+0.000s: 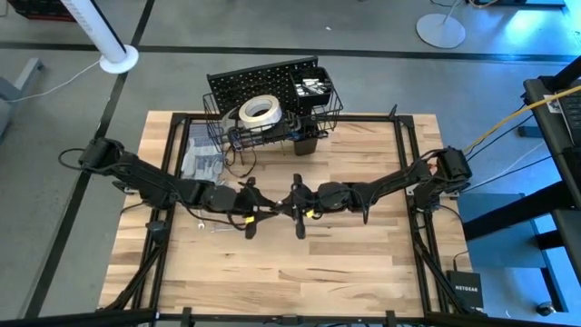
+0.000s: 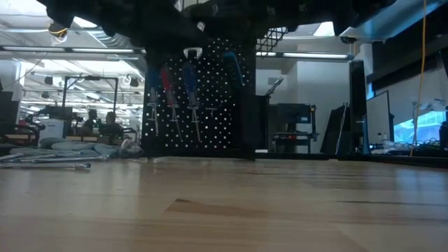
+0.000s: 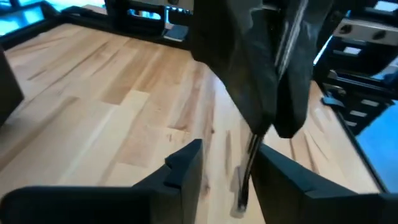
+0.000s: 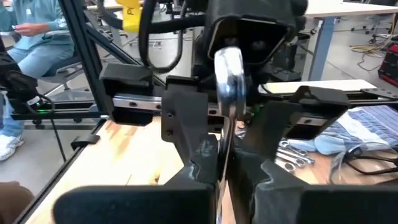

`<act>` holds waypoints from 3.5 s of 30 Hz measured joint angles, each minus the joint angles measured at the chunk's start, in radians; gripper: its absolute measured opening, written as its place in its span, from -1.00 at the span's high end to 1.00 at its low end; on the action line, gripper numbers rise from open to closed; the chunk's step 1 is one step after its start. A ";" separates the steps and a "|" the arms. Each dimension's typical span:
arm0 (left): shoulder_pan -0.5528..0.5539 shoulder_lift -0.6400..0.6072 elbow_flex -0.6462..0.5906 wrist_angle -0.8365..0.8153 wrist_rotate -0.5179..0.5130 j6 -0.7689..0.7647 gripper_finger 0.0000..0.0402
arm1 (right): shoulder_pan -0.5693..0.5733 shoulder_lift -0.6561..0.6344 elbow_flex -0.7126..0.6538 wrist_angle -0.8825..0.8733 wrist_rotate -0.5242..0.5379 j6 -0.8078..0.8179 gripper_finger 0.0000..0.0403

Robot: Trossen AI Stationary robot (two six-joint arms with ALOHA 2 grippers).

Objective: Hang tools onto peg board
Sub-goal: Hang the wrench on the pegboard

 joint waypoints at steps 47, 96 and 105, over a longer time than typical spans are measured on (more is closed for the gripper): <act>-0.013 0.060 -0.034 0.240 -0.085 0.122 0.89 | -0.015 0.019 -0.133 0.264 0.005 0.037 0.94; -0.182 -0.233 -0.093 -0.486 -0.291 -0.290 0.59 | -0.348 0.176 -0.232 0.191 -0.017 0.307 0.97; -0.182 -0.233 -0.093 -0.479 -0.297 -0.290 0.59 | -0.356 0.176 -0.226 0.183 0.093 0.288 0.97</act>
